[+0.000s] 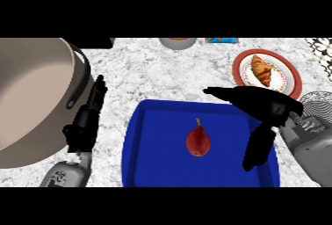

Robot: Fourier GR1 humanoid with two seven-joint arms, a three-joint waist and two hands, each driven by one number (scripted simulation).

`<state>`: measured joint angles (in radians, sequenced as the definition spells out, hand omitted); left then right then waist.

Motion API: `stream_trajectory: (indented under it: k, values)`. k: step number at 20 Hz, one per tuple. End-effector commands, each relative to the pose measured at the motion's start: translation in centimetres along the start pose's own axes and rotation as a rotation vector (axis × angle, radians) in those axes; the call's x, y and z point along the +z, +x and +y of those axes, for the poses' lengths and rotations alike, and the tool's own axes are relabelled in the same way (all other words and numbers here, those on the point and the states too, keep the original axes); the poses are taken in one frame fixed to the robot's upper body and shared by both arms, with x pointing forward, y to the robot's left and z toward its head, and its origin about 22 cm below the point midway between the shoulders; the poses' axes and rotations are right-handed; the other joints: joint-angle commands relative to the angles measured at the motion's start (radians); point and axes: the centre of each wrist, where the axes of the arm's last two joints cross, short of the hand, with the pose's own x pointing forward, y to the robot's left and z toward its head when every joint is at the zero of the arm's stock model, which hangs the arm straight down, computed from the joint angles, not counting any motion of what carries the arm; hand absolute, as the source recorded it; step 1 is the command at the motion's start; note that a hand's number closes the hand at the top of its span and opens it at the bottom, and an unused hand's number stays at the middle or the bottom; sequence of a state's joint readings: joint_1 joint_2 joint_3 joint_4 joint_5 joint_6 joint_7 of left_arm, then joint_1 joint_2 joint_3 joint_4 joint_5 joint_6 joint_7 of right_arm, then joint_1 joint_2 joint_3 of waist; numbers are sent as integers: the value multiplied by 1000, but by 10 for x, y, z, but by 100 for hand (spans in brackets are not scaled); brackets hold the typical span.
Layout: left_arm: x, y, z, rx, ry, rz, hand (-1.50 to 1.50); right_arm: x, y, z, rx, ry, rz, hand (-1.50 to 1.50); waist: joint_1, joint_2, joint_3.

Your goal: Pick the pear from the tray and place it in the tiered basket

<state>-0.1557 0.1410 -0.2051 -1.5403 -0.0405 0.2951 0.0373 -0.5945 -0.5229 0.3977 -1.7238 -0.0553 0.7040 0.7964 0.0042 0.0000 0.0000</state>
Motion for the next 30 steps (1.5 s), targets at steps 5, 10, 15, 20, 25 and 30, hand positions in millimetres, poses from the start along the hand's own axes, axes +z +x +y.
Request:
stream_trajectory:
  k: [5,10,15,20,25,30]
  values:
    - [2,-3,2,-7,6,-10,0,-1,-30,6,66,-33,75,-150,-3,1,0]
    - [5,3,-11,0,25,1,0,-23,-12,15,15,-65,135,-150,-1,0,0]
    - [1,5,0,-6,5,2,0,-23,-13,23,6,7,119,-150,-3,-1,0]
    - [3,4,12,-21,1,-4,0,-52,-41,49,-18,22,97,-150,2,0,0]
    - [-5,7,-12,-15,24,-5,0,-51,-41,66,-32,4,65,-150,-3,0,0]
    - [-9,-9,-5,-2,16,13,0,-50,-35,46,-20,39,55,-150,-4,0,0]
